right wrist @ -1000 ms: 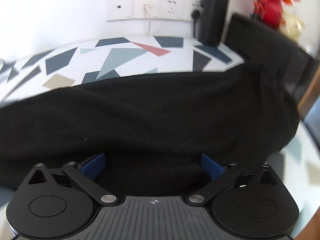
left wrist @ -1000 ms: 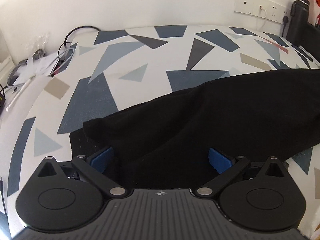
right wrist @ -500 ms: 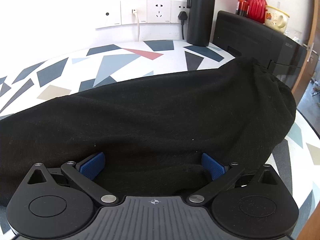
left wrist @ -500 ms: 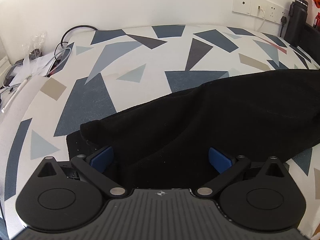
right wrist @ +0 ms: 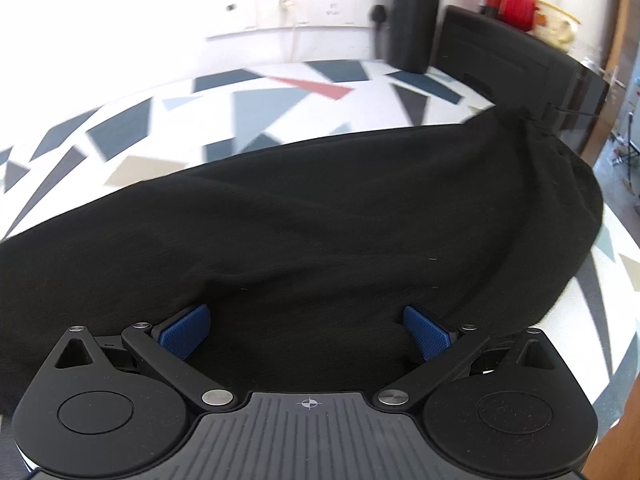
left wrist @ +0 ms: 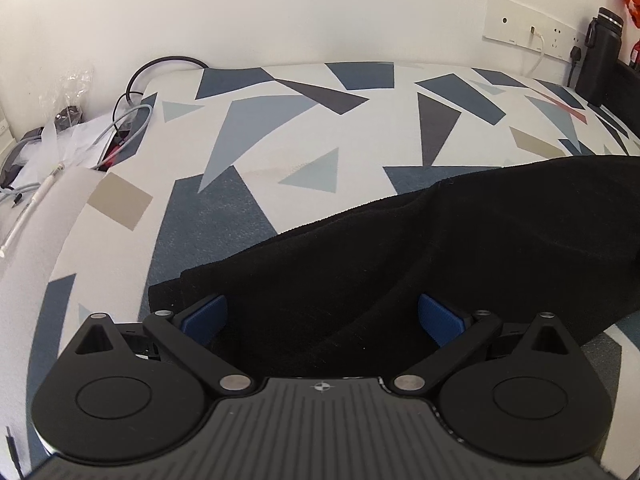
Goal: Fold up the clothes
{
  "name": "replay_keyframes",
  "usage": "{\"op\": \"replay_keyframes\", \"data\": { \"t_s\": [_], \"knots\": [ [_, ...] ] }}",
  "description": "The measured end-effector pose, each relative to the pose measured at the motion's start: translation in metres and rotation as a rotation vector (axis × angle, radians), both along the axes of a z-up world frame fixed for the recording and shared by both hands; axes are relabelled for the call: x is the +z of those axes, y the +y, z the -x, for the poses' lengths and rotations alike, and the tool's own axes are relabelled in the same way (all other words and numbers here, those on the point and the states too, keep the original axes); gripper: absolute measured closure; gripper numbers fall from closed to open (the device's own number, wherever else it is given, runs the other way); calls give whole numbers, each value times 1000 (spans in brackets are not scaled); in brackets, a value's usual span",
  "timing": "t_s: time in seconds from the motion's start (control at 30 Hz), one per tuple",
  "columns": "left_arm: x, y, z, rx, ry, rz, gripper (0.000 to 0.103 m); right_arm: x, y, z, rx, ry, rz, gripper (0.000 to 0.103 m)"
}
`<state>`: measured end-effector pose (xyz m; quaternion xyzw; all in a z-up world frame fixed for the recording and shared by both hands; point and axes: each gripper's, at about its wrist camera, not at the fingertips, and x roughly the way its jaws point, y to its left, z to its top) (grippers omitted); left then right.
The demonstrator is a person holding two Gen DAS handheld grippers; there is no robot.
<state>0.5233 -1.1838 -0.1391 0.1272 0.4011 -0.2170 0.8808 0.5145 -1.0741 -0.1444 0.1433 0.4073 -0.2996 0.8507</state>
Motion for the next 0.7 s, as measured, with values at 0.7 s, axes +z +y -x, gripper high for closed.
{"op": "replay_keyframes", "data": {
  "t_s": [0.7],
  "knots": [
    [22,-48,50,124,-12,58,1,48,-219,97,-269,-113,-6,5]
  ]
}}
